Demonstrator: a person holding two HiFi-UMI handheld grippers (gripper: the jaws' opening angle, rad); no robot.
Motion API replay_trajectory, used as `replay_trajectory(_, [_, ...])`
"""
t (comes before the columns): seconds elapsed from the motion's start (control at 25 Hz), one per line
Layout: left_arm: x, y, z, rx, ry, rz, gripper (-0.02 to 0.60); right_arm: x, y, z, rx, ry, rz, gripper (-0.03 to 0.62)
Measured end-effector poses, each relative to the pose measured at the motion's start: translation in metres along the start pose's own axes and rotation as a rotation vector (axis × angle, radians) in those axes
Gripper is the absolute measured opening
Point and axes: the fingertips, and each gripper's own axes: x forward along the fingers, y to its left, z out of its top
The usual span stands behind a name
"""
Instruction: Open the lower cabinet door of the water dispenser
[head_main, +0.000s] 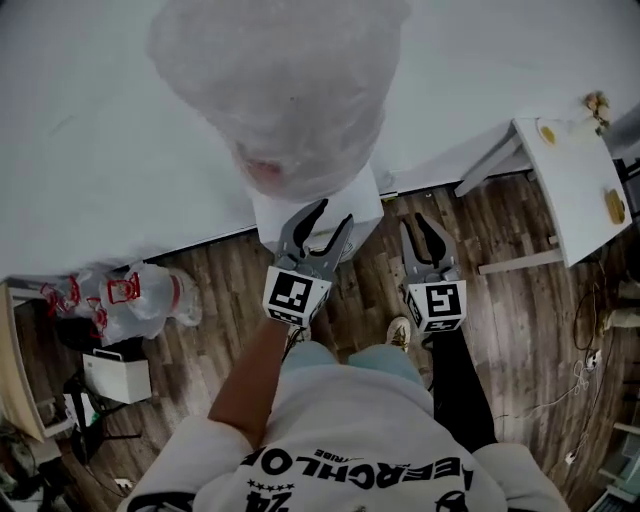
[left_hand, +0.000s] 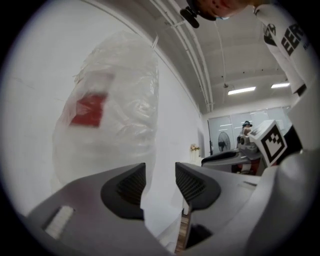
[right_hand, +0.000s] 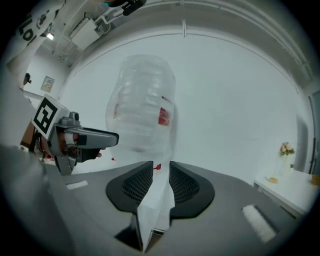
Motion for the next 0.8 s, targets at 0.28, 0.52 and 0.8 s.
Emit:
replay_trajectory(0.28, [0.022,-0.023,-0.009,-0.002,0.008,0.290,0.199,-0.003,-0.054,-0.015,-0.009,-0.012,0.258,0.083])
replay_trajectory(0.52, [0.013,-0.066,-0.018,0.010,0.038,0.395,0.199,-0.029,-0.063,-0.034,0.002,-0.012,0.395,0.083])
replay_trajectory(0.8, [0.020,-0.101,-0.028,0.014,0.083,0.382,0.199,-0.042,-0.054,-0.059,0.016,0.044,0.497,0.083])
